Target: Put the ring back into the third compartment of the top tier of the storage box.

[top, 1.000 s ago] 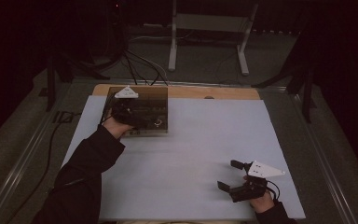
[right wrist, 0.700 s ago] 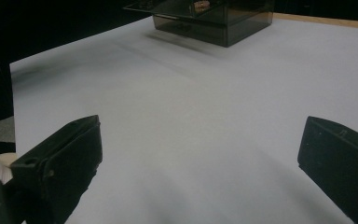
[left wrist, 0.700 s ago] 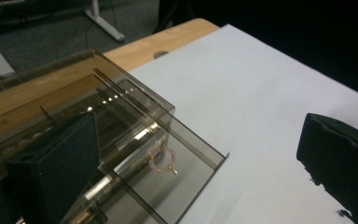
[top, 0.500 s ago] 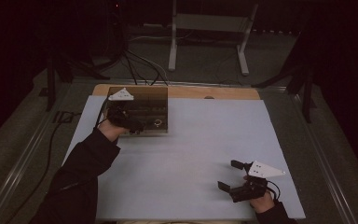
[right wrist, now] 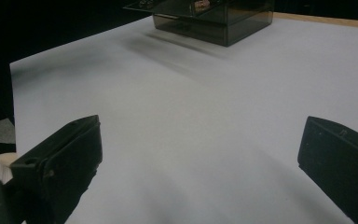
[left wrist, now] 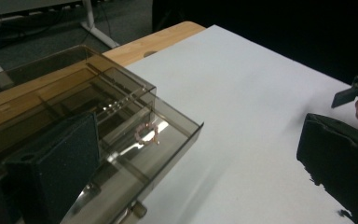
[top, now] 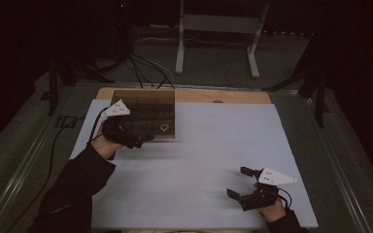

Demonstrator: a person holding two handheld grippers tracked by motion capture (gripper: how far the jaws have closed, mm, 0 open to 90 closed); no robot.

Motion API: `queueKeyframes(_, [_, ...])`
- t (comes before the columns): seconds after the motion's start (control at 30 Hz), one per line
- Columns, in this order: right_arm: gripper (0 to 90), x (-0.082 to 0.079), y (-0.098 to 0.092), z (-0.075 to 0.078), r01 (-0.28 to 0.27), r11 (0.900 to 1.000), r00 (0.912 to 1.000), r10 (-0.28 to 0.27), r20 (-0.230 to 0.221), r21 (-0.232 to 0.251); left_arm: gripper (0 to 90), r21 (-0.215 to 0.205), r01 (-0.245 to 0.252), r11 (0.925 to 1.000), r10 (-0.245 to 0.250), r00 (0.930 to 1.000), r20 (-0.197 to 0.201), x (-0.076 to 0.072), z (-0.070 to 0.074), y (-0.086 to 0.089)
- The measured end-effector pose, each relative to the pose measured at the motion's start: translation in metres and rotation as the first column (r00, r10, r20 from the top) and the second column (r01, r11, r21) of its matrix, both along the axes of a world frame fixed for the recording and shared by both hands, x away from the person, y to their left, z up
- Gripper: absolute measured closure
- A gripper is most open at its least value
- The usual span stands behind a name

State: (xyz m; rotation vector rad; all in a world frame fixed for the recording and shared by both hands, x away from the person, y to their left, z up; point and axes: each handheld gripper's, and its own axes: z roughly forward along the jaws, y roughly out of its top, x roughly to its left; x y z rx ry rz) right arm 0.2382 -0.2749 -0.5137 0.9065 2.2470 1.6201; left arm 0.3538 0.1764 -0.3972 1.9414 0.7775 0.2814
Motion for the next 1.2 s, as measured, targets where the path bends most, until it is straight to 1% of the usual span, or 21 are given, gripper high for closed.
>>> queueKeyframes(0.1, [0.0, 0.0, 0.0, 0.0, -0.001, 1.0, 1.0, 0.001, -0.003, 0.0, 0.6, -0.004, -0.003, 1.0, 0.003, 1.0, -0.003, -0.006, -0.003, 0.004])
queueKeyframes(0.23, [0.0, 0.0, 0.0, 0.0, -0.002, 1.0, 1.0, 0.002, -0.003, 0.002, 0.6, -0.007, 0.007, 1.0, -0.007, 0.9999, -0.009, -0.012, -0.008, 0.007])
queueKeyframes(0.47, [0.0, 0.0, 0.0, 0.0, -0.002, 1.0, 1.0, 0.002, -0.002, 0.001, 0.6, -0.02, 0.016, 0.9997, -0.017, 0.9997, -0.019, -0.022, -0.02, 0.011])
queueKeyframes(0.63, [0.0, 0.0, 0.001, 0.0, -0.004, 1.0, 1.0, 0.004, -0.003, -0.001, 0.6, -0.04, 0.032, 0.9987, -0.033, 0.9993, -0.02, -0.029, -0.027, 0.012])
queueKeyframes(0.7, [0.0, 0.0, 0.0, 0.0, -0.003, 1.0, 1.0, 0.003, -0.006, 0.0, 0.6, -0.034, 0.045, 0.9984, -0.046, 0.9988, -0.017, -0.032, -0.03, 0.012])
queueKeyframes(0.87, [0.0, 0.0, 0.001, -0.001, -0.003, 1.0, 1.0, 0.003, -0.007, -0.002, 0.6, -0.045, 0.064, 0.997, -0.065, 0.9977, -0.022, -0.038, -0.038, 0.011])
queueKeyframes(0.9, [0.0, 0.0, 0.001, 0.0, -0.003, 1.0, 1.0, 0.003, -0.006, -0.002, 0.6, -0.036, 0.066, 0.9972, -0.067, 0.9976, -0.02, -0.04, -0.039, 0.011])
queueKeyframes(0.97, [0.0, 0.0, 0.001, 0.0, -0.003, 1.0, 1.0, 0.003, -0.004, 0.0, 0.6, -0.039, 0.076, 0.9963, -0.077, 0.9969, -0.019, -0.042, -0.042, 0.011])
queueKeyframes(1.07, [0.0, 0.0, 0.001, -0.001, -0.003, 1.0, 1.0, 0.003, -0.006, -0.001, 0.6, -0.043, 0.077, 0.9961, -0.078, 0.9968, -0.019, -0.046, -0.047, 0.011])
queueKeyframes(1.1, [0.0, 0.0, 0.001, 0.0, -0.003, 1.0, 1.0, 0.003, -0.004, -0.002, 0.6, -0.045, 0.081, 0.9958, -0.081, 0.9966, -0.015, -0.048, -0.048, 0.011])
queueKeyframes(1.17, [0.0, 0.0, 0.001, 0.0, -0.003, 1.0, 1.0, 0.003, -0.003, -0.001, 0.6, -0.033, 0.085, 0.9959, -0.085, 0.9964, -0.004, -0.051, -0.051, 0.01])
queueKeyframes(1.2, [0.0, 0.0, 0.001, -0.001, -0.002, 1.0, 1.0, 0.002, -0.005, -0.002, 0.6, -0.04, 0.088, 0.9953, -0.088, 0.9961, 0.001, -0.053, -0.053, 0.011])
